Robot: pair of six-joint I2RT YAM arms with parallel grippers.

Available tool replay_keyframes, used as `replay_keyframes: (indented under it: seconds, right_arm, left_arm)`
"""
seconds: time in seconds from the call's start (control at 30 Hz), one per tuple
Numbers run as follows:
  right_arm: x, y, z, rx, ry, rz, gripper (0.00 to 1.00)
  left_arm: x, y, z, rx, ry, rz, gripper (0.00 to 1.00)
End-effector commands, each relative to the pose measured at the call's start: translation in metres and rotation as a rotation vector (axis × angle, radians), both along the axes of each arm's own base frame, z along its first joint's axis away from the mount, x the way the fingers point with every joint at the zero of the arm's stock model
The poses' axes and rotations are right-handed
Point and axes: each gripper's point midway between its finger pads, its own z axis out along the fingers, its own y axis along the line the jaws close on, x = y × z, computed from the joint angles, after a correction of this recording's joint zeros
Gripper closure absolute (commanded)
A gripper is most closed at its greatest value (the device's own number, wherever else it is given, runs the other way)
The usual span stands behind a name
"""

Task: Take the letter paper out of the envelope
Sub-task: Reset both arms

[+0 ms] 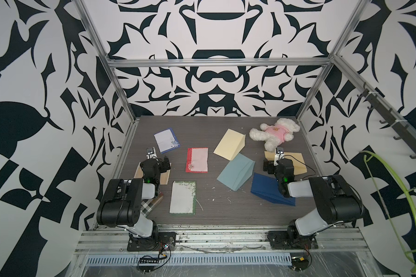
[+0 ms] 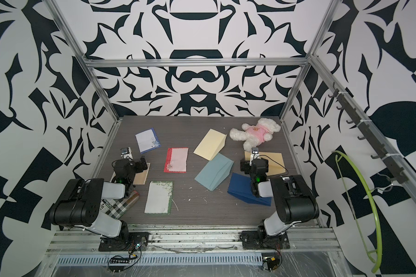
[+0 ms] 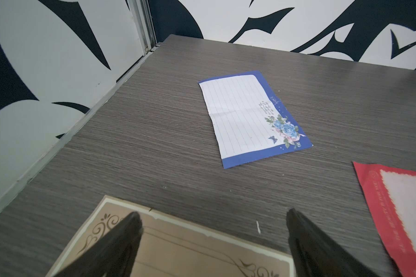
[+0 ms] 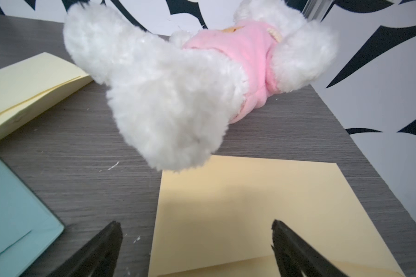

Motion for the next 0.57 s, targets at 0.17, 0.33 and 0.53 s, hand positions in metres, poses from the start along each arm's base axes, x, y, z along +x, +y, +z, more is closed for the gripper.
replay_keyframes:
  seconds: [0.17, 0.33, 0.53]
  right_arm:
    - [0.0052, -0.0037, 0.011, 0.018, -0.033, -0.031, 0.01]
    - [0.0052, -0.004, 0.0111, 0.018, -0.034, -0.032, 0.01]
    - [0.0051, -0.0036, 0.0109, 0.018, -0.033, -0.031, 0.01]
  left_arm:
    - [0.005, -0.0031, 0.0113, -0.003, -0.036, -0.013, 0.01]
    - [0.0073, -0.0036, 0.0107, 0.001, -0.031, -0.015, 0.01]
    - [0.0057, -0.0052, 0.0107, 0.007, -0.028, -0.019, 0.01]
